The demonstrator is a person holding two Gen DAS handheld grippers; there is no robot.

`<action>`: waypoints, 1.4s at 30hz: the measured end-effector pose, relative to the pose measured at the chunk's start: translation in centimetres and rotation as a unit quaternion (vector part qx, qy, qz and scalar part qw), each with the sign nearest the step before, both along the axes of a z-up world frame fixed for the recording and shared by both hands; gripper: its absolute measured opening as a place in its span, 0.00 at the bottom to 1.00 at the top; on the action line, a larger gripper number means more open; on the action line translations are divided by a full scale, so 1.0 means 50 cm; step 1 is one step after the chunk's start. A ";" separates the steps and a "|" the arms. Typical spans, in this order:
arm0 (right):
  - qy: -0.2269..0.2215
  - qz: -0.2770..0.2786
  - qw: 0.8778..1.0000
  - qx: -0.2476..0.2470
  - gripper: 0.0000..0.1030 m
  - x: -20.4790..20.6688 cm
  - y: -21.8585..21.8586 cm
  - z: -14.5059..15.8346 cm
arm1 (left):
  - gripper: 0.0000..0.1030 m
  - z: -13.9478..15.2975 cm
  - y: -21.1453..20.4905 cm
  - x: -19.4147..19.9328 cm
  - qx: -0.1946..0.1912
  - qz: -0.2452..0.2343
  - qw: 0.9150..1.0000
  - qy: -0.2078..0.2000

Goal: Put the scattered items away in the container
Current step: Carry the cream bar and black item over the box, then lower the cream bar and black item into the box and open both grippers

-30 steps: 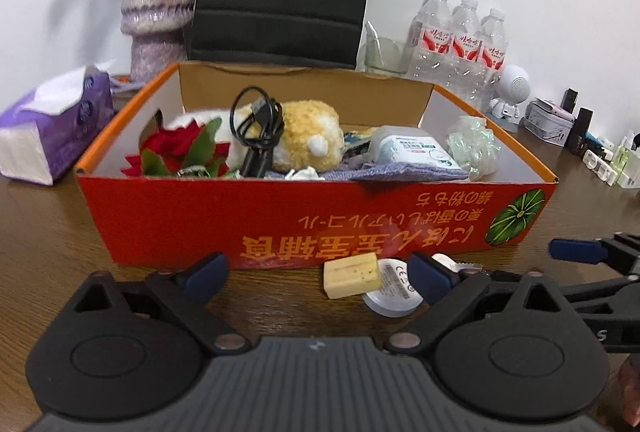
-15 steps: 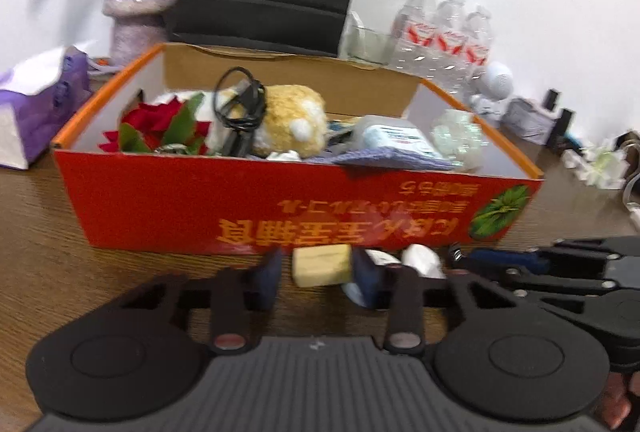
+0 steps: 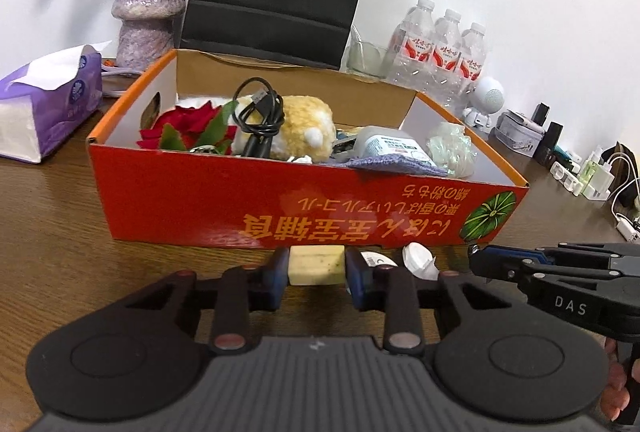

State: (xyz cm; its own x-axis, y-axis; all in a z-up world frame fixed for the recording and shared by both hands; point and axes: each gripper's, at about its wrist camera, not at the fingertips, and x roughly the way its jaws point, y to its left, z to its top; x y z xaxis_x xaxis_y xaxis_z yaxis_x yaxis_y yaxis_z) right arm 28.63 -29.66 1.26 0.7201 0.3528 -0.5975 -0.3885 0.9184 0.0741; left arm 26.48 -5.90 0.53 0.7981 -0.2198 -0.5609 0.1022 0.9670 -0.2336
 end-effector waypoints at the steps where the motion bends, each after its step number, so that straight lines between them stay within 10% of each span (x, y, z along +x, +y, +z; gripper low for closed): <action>1: -0.001 -0.001 1.000 0.002 0.10 -0.004 0.000 0.003 | 0.31 0.001 0.002 -0.005 -0.001 0.001 1.000 -0.001; 23: -0.087 -0.004 0.993 0.079 0.10 -0.004 0.064 0.176 | 0.31 0.189 0.018 -0.029 -0.014 0.001 0.989 -0.147; 42: -0.042 -0.037 0.998 0.042 0.10 0.151 0.126 0.113 | 0.31 0.128 0.063 0.126 0.028 0.054 0.993 -0.100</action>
State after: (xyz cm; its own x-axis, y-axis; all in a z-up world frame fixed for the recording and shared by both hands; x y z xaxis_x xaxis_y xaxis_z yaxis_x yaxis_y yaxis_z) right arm 36.20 -23.34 6.92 0.7926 0.3425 -0.5044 -0.3272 0.9370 0.1221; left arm 32.80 -2.75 6.95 0.9123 -0.0995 -0.3973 0.0360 0.9858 -0.1642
